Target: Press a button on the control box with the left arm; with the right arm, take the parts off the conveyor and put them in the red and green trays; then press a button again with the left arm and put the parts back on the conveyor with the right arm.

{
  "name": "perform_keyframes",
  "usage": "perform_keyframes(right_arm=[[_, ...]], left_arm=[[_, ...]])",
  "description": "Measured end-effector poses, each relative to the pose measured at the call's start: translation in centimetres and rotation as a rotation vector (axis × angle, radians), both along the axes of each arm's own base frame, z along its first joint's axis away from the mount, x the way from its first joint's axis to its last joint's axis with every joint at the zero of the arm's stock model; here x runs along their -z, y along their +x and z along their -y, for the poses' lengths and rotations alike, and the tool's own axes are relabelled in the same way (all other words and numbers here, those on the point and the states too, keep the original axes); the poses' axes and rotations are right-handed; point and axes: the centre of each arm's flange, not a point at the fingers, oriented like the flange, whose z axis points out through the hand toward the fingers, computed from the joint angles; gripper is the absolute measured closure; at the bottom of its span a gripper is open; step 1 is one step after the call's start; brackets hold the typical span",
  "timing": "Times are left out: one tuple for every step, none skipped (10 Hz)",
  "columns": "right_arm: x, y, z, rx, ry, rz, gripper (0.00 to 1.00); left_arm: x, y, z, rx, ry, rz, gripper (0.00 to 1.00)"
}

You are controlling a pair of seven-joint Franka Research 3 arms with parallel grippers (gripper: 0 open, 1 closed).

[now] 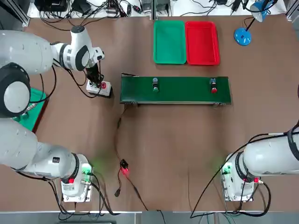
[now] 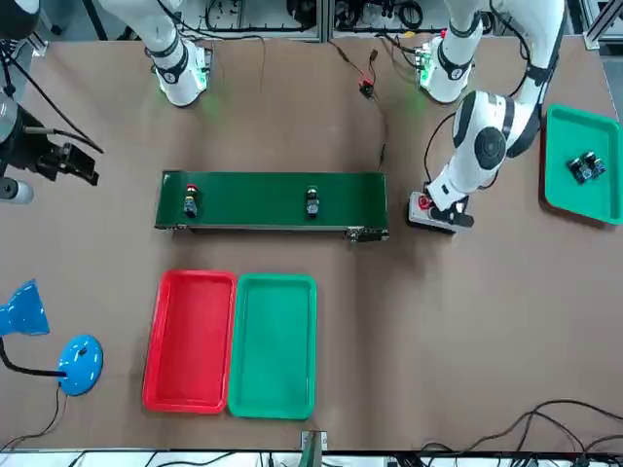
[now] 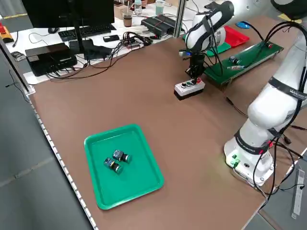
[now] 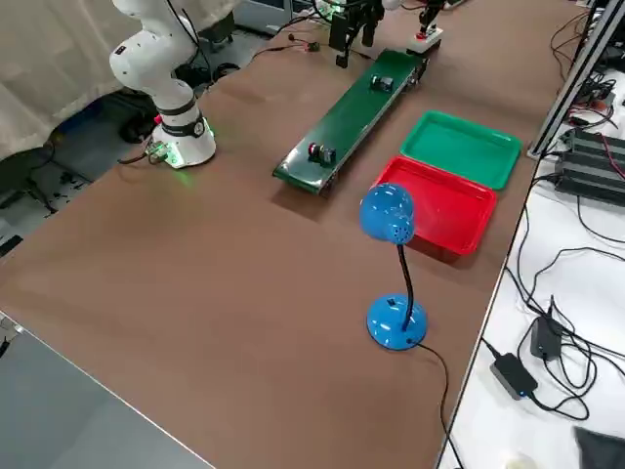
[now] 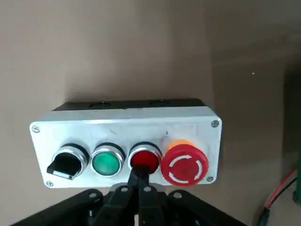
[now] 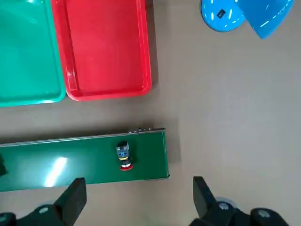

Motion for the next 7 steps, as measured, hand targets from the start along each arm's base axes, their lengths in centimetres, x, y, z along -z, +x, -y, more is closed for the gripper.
perform_keyframes(right_arm=[[0.0,0.0,0.0,0.000,0.000,0.002,0.00],[0.0,0.0,0.0,0.000,0.000,0.002,0.00],[0.0,0.0,0.0,0.000,0.000,0.002,0.00],[0.0,0.0,0.0,0.000,0.000,0.002,0.00],[0.0,0.0,0.0,0.000,0.000,0.002,0.00],[0.0,0.0,0.0,-0.002,0.000,0.001,0.00],[0.2,0.0,0.0,-0.004,0.000,0.000,0.00]], left_arm=[[0.0,0.0,0.0,0.000,0.000,0.001,0.97],[0.0,0.0,0.0,0.000,0.000,0.001,0.97],[-0.2,0.0,0.0,0.000,0.000,0.000,0.97],[-0.8,0.2,-0.1,-0.002,0.002,-0.001,0.97],[-2.5,0.6,-0.4,-0.010,0.004,0.009,0.96],[-5.2,1.4,-1.1,-0.025,0.001,0.045,0.96],[-8.4,2.4,-1.7,-0.040,-0.005,0.097,0.94]])
